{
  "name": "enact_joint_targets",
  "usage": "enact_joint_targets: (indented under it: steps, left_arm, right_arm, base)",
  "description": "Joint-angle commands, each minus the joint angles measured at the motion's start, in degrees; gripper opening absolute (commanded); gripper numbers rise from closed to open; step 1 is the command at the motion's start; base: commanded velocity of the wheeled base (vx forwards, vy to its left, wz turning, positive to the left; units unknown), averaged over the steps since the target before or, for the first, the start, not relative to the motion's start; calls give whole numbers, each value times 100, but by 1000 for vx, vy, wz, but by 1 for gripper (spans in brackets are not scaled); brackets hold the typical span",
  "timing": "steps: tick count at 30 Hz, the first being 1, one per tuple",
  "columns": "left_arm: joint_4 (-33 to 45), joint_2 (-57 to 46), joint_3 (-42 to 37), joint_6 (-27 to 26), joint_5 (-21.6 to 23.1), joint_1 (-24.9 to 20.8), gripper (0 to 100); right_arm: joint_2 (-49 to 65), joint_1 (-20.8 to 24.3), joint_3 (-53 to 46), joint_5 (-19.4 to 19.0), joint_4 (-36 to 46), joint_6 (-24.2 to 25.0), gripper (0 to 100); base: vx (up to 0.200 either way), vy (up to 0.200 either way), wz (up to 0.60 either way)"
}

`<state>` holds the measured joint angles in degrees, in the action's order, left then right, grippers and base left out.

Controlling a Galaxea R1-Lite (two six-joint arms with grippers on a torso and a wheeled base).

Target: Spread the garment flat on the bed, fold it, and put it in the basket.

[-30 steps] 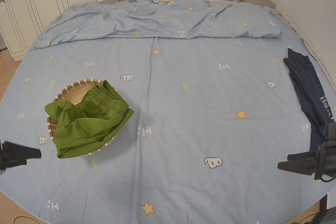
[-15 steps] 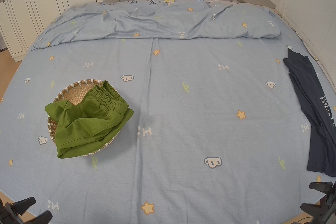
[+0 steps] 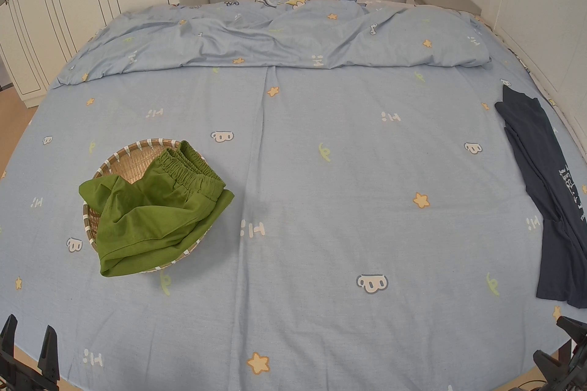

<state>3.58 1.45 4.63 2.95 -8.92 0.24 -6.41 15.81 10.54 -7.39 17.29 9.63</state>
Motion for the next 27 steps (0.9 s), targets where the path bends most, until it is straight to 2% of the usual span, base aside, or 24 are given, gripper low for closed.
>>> enact_joint_targets:
  steps: [1, 4, 5, 7, 8, 9, 13, 14, 15, 17, 19, 21, 22, 25, 27]
  left_arm:
    - [-297, -145, -446, -207, 875, -42, 100]
    - [-350, -145, -454, -216, 848, -42, 100]
    - [-367, -145, -463, -190, 848, -42, 100]
    - [-367, -145, -463, -216, 857, -42, 100]
    - [-367, -145, -463, -216, 857, -42, 100]
    - [-367, -145, -463, -225, 892, -42, 100]
    - [-367, -145, -463, -216, 884, -42, 100]
    - [-367, -145, -463, -207, 884, -42, 100]
    - [-367, -145, -463, -207, 884, -42, 100]
    - [-367, -145, -463, -207, 884, -42, 100]
    - [-358, -145, -463, -216, 884, -42, 100]
    - [-367, -145, -463, -207, 884, -42, 100]
    - [-367, -145, -463, -216, 884, -42, 100]
    - [-367, -145, -463, -207, 884, -42, 100]
    - [-367, -145, -463, -216, 884, -42, 100]
  right_arm:
    - [61, -781, -44, 624, 126, -330, 100]
    - [70, -790, -114, 765, 56, -313, 100]
    - [70, -781, -281, 1319, -261, -313, 100]
    - [70, -773, -501, 1899, -735, -321, 100]
    - [70, -773, -501, 1899, -735, -321, 100]
    - [79, -773, -624, 2083, -1026, -348, 100]
    - [26, -940, -650, 2083, -1113, -550, 100]
    - [-18, -1238, -641, 2083, -1096, -629, 100]
    - [-18, -1238, -641, 2083, -1096, -629, 100]
    - [-18, -1959, -615, 2057, -1026, -822, 100]
    - [35, -2284, -624, 1837, -1069, -1051, 100]
    - [61, -2293, -694, 1521, -1157, -1130, 100]
    - [61, -2293, -747, 1486, -1280, -1069, 100]
    - [61, -2293, -1002, 1609, -1922, -462, 100]
    - [61, -2284, -1046, 1556, -2019, -339, 100]
  base:
    - [0, 0, 0]
    - [0, 0, 0]
    - [0, 0, 0]
    - [0, 0, 0]
    - [0, 0, 0]
    - [0, 0, 0]
    - [0, 0, 0]
    - [0, 0, 0]
    - [0, 0, 0]
    - [0, 0, 0]
    - [0, 0, 0]
    - [0, 0, 0]
    - [0, 0, 0]
    - [0, 0, 0]
    - [0, 0, 0]
